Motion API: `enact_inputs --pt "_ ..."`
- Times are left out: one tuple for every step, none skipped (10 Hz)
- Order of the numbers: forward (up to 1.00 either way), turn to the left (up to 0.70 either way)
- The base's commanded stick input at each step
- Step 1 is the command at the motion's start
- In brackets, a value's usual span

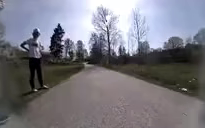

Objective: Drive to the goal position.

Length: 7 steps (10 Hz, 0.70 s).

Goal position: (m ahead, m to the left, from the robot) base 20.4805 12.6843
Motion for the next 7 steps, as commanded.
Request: enact_inputs --pt "1.00 0.00" --pt "1.00 0.00" --pt "1.00 0.00" --pt "1.00 0.00" --pt "1.00 0.00" --pt "1.00 0.00" --pt "1.00 0.00"
